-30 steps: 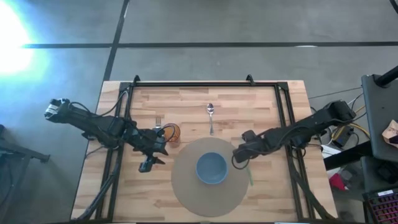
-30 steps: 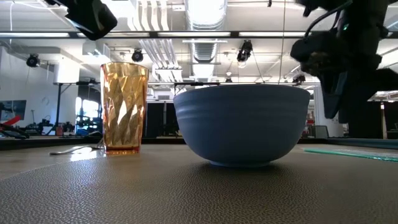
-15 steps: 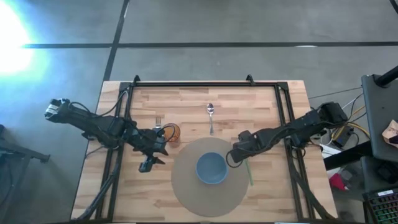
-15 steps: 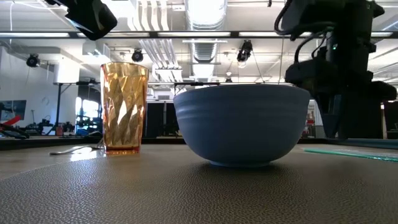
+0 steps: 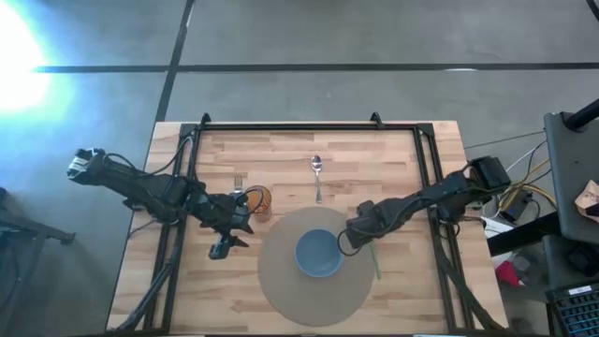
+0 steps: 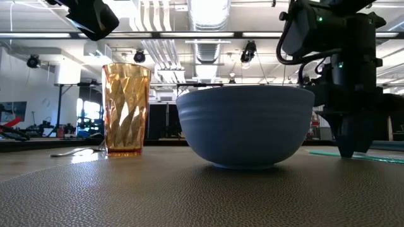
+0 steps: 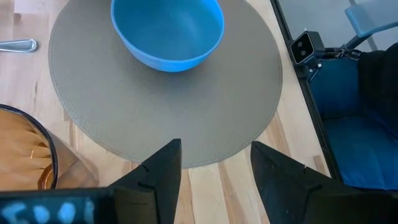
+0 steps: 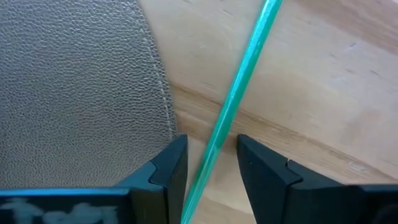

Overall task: Pick & Place Utensil
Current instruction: Put the green straw into the brown cup

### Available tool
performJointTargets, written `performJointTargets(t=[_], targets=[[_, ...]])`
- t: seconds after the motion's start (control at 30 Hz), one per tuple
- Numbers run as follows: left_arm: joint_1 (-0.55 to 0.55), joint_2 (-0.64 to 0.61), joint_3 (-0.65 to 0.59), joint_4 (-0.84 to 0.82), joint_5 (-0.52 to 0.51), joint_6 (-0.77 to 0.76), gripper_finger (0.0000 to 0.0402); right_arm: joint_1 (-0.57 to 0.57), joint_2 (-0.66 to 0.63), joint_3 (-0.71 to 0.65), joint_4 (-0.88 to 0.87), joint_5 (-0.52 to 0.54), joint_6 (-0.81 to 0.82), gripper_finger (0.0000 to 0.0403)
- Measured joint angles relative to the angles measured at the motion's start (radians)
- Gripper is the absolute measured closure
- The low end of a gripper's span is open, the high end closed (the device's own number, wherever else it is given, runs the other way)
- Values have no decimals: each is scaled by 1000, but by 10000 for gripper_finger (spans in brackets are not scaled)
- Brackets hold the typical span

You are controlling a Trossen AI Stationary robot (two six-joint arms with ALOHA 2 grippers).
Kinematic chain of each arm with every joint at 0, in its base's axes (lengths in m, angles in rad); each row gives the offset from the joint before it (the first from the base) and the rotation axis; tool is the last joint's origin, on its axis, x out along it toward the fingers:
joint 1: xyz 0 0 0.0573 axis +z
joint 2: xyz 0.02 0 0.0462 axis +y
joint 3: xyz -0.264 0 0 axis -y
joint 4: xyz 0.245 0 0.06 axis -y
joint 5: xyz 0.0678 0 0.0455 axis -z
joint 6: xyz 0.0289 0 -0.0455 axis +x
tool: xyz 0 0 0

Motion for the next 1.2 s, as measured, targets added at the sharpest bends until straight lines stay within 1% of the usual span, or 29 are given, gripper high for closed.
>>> performJointTargets(t=[0.2, 0.5, 0.6, 0.9, 1.2], targets=[[0, 0, 0, 0, 0, 0, 218, 0, 1, 0, -3, 7, -2, 300], [1, 0, 0, 0, 0, 0, 218, 0, 3, -1, -18, 30, -2, 372], [1, 0, 0, -2, 0, 0, 218, 0, 3, -1, -40, 34, -2, 390], [0, 0, 0, -11, 0, -1, 218, 0, -15, -2, -79, 48, -50, 394], [0, 0, 0, -9, 0, -10, 218, 0, -98, 16, -72, 48, -108, 394]])
